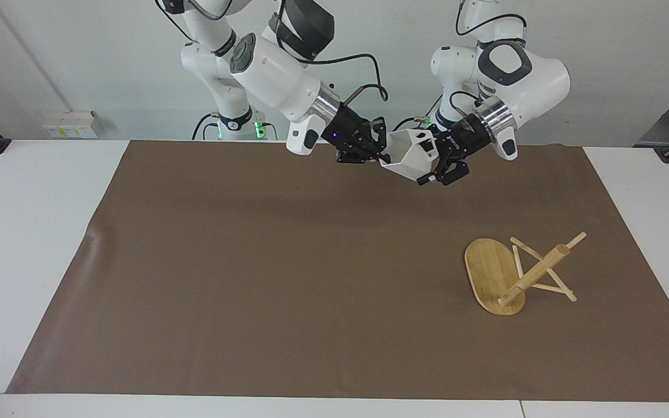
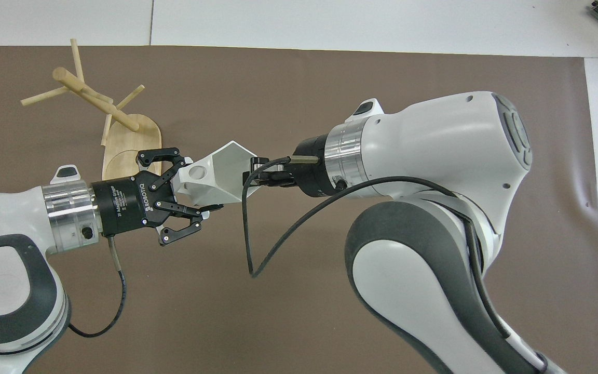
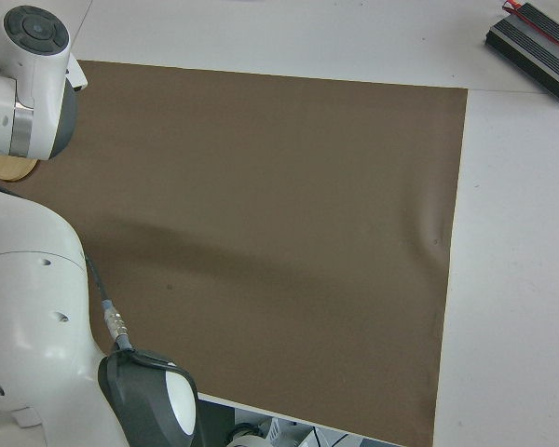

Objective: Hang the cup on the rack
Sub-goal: 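Close the left gripper on the cup held by the right gripper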

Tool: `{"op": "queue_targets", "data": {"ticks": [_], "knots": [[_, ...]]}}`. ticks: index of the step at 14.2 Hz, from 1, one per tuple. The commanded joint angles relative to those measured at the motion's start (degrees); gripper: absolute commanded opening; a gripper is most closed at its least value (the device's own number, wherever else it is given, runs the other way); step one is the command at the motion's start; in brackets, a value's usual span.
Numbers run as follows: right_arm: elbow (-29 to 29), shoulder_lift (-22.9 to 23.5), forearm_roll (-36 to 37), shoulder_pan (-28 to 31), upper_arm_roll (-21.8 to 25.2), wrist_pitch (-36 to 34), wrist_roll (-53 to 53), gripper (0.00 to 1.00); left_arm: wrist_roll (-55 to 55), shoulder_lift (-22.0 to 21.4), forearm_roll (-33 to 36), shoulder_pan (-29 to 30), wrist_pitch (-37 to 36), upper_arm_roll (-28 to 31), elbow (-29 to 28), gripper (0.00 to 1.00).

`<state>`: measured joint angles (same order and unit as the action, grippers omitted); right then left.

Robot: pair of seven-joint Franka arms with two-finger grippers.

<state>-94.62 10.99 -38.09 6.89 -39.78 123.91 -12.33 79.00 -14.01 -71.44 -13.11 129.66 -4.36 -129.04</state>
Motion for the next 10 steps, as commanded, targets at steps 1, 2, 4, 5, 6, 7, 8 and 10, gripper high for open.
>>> {"op": "queue_targets", "data": {"ticks": [1, 2, 4, 5, 6, 7, 8, 10], "knots": [[-0.30, -0.18, 1.00, 0.76, -0.74, -0.07, -0.77, 0.00, -0.26, 0.47, -1.07, -0.77, -0.19, 0.49, 1.33, 0.00], [-0.30, -0.18, 1.00, 0.76, -0.74, -0.07, -0.77, 0.08, -0.08, 0.39, -0.98, -0.77, -0.63, 0.49, 1.33, 0.00], [-0.21, -0.18, 1.08, 0.84, -0.74, 0.01, -0.77, 0.24, 0.27, 0.39, -0.89, -0.60, -1.95, 0.67, 1.33, 0.00], [-0.21, -0.18, 1.08, 0.84, -0.66, -0.07, -0.59, 0.29, 0.36, 0.30, -0.63, -0.51, -2.21, 0.67, 1.33, 0.00], [-0.21, -0.18, 1.08, 0.84, -0.65, 0.01, -0.42, 0.32, 0.45, 0.30, -0.28, -0.33, -2.30, 0.75, 1.33, 0.00], [-0.21, -0.18, 1.08, 0.84, -0.65, 0.01, -0.15, 0.35, 0.54, 0.21, 0.16, -0.25, -2.30, 0.76, 1.33, 0.00], [-0.21, -0.18, 1.17, 0.93, -0.57, 0.01, -0.06, 0.39, 0.62, 0.21, 1.03, -0.16, -2.39, 0.76, 1.33, 0.00], [-0.21, -0.18, 3.09, 0.93, -0.57, 0.01, 0.46, 0.48, 0.71, 0.12, 2.09, -0.07, -3.00, 0.84, 1.16, 0.00]]}}
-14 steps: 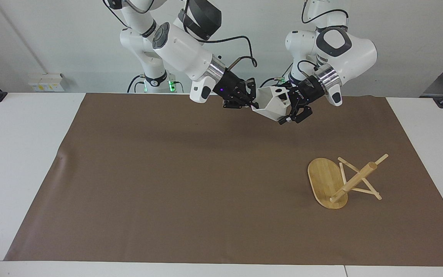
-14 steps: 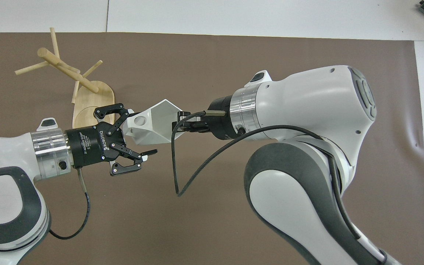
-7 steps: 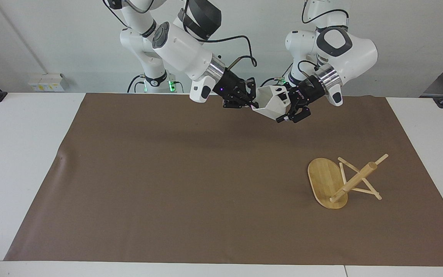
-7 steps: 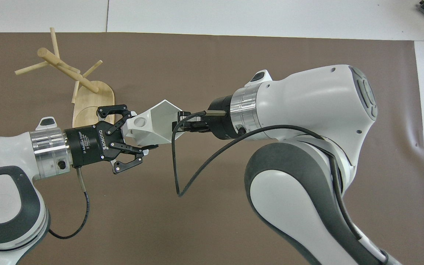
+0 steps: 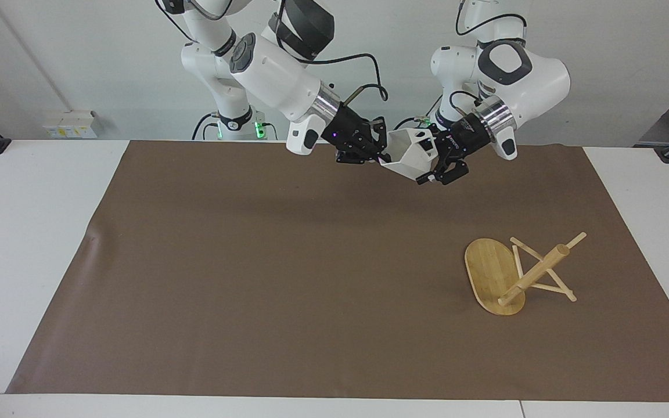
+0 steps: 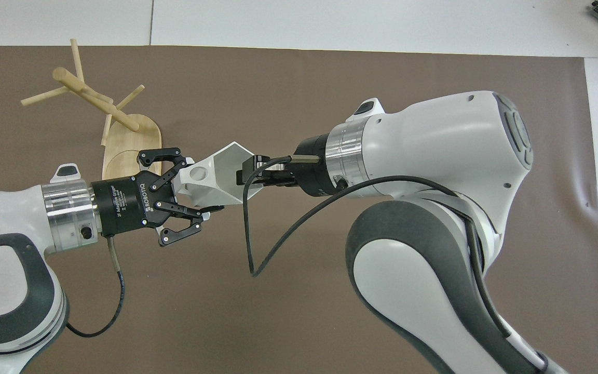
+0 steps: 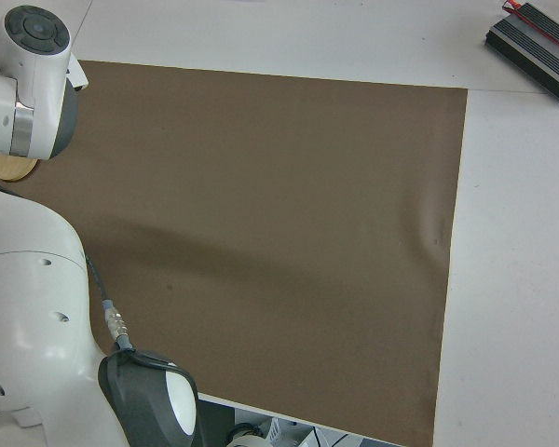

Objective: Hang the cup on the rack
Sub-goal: 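Close the left gripper on the cup held by the right gripper, then open the right gripper and pull it back from the cup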

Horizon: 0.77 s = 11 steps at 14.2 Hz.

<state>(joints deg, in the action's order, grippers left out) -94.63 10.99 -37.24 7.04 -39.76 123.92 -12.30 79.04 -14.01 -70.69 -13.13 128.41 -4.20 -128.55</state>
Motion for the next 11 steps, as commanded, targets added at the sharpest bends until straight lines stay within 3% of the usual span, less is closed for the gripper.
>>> {"op": "queue_targets", "data": {"ticks": [1, 3, 8, 11], "knots": [[-0.20, -0.18, 2.60, 0.78, -0.58, -0.08, 0.69, 0.53, 0.76, 0.12, 1.60, 0.30, -2.45, 0.77, 0.67, 0.00], [-0.20, -0.18, 2.69, 0.78, -0.58, -0.08, 0.61, 1.00, 0.85, 0.03, 3.17, 0.74, -2.37, 0.68, 0.41, 0.00], [-0.20, -0.18, 2.61, 0.87, -0.58, 0.01, 0.17, 1.00, 5.59, -0.05, 10.56, -0.14, -1.76, 0.24, 0.06, 0.00], [-0.11, -0.18, 2.69, 0.87, -0.32, 0.45, 0.26, 1.00, 6.65, 0.03, 11.62, 0.04, -2.02, 0.24, -0.03, 0.00]]}}
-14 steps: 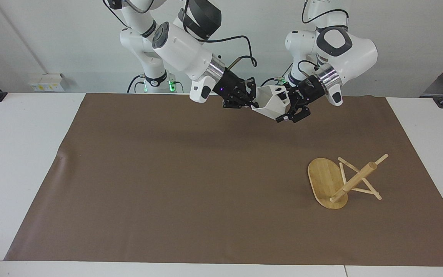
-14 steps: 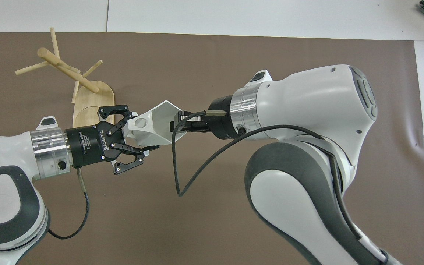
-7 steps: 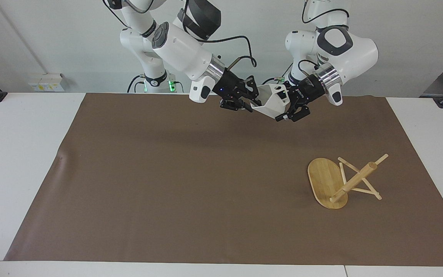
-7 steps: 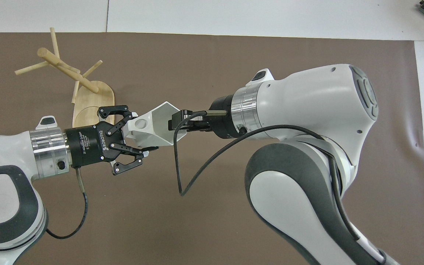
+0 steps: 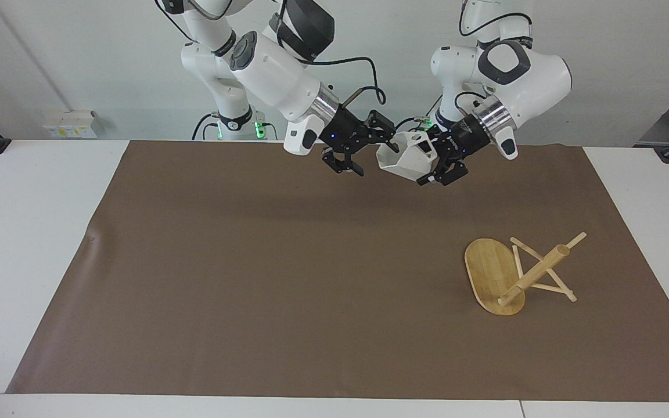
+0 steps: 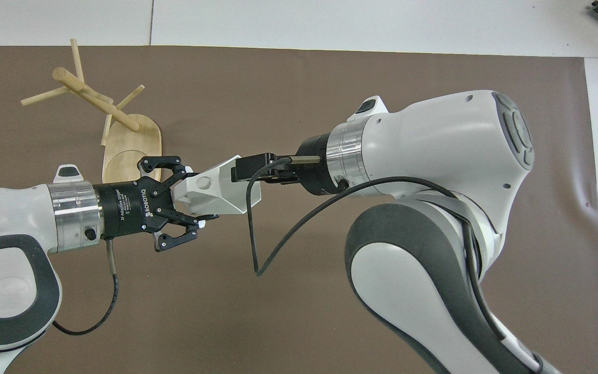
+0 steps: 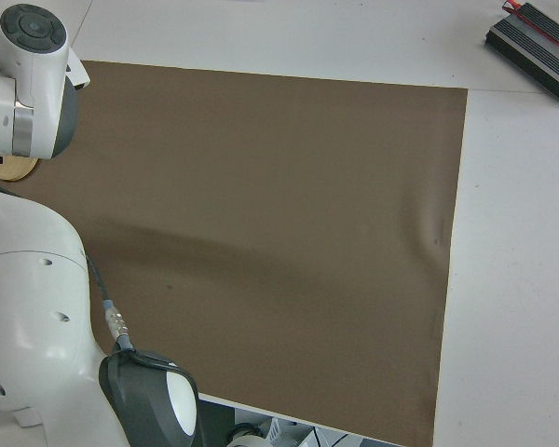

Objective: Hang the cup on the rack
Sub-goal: 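Open the right gripper and pull it back from the cup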

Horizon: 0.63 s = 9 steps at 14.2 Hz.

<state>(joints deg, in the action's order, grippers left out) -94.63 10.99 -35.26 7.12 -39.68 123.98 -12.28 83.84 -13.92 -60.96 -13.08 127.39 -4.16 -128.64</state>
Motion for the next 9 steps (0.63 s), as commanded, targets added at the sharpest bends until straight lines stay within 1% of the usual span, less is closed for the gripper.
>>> {"op": "queue_targets", "data": {"ticks": [1, 4, 6, 7, 9], "knots": [[-0.11, -0.36, 0.71, 0.79, -0.22, 0.65, 0.50, 1.00, 1.94, -0.14, 3.46, 0.24, -1.18, 0.20, 0.06, 0.00], [-0.11, -1.41, 1.41, 1.06, 0.83, 1.00, 0.68, 1.00, 2.73, -0.32, 6.46, 0.86, -1.54, 0.38, -0.82, 0.00], [-0.20, -2.29, 4.39, 1.14, 2.50, 0.91, 0.59, 1.00, 4.83, -0.32, 7.16, 3.57, -2.32, 0.29, -0.91, 0.00], [-0.20, -2.73, 6.06, 1.14, 3.29, 0.91, 0.59, 1.00, 5.80, -0.32, 8.91, 4.45, -3.11, 0.38, -0.82, 0.00], [-0.20, -3.08, 8.44, 1.23, 4.78, 0.74, 0.59, 1.00, 11.23, -0.23, 12.77, 6.47, -3.12, 0.29, -0.82, 0.00]]}}
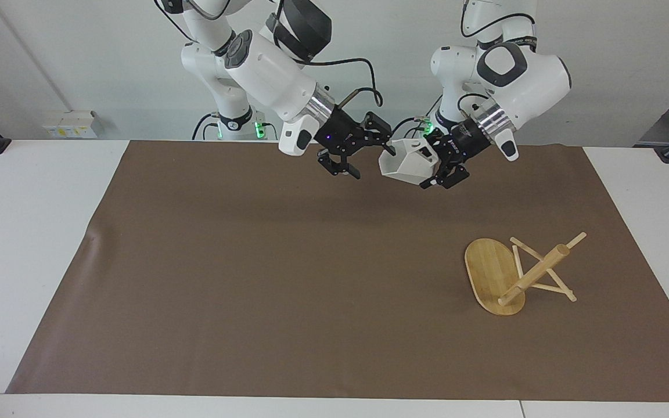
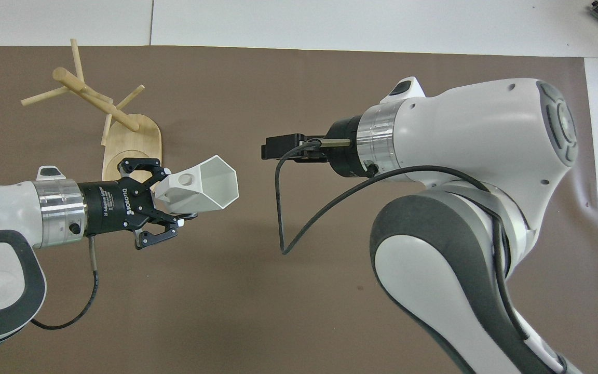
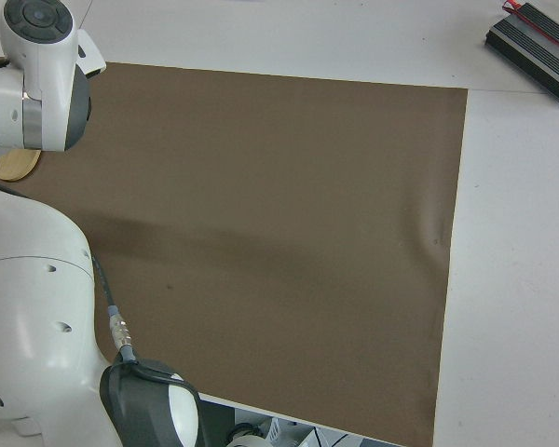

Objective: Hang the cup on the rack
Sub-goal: 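Open the right gripper and pull it back from the cup, then carry the cup with the left gripper onto a mug tree peg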

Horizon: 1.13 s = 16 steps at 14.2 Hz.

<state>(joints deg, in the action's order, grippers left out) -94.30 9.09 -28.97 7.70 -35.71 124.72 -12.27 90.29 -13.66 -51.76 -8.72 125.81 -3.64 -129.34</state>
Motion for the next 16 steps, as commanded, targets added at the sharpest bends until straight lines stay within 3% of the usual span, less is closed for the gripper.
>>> {"op": "queue_targets", "data": {"ticks": [1, 4, 7, 11, 13, 16], "knots": [[-0.53, -1.44, 2.60, 0.65, 1.60, -0.18, 0.58, 1.00, 8.37, -0.40, 5.68, 2.22, -0.75, -0.22, -0.12, 0.00], [-1.14, -1.88, 2.78, 0.73, 4.85, -0.62, 0.58, 1.00, 18.31, 0.30, 6.15, 2.22, 6.51, -0.31, -0.47, 0.00], [-1.15, -2.05, 7.41, 0.82, 8.63, -0.62, 0.67, 1.00, 25.62, 1.88, 6.15, 2.22, 13.22, -0.31, -0.91, 0.00], [-1.15, -2.49, 17.35, 0.82, 13.73, -0.79, 3.65, 1.00, 27.73, 5.22, 6.06, 1.43, 17.52, -0.40, -0.21, 0.00], [-1.15, -2.76, 17.81, 0.82, 16.97, -1.32, 7.59, 1.00, 30.10, 6.97, 6.06, 1.25, 22.00, -0.49, 0.31, 0.00], [-1.15, -3.72, 17.81, 0.82, 21.37, -5.08, 13.75, 1.00, 31.69, 8.56, 5.97, 1.69, 23.07, -0.40, 1.55, 0.00]]}}
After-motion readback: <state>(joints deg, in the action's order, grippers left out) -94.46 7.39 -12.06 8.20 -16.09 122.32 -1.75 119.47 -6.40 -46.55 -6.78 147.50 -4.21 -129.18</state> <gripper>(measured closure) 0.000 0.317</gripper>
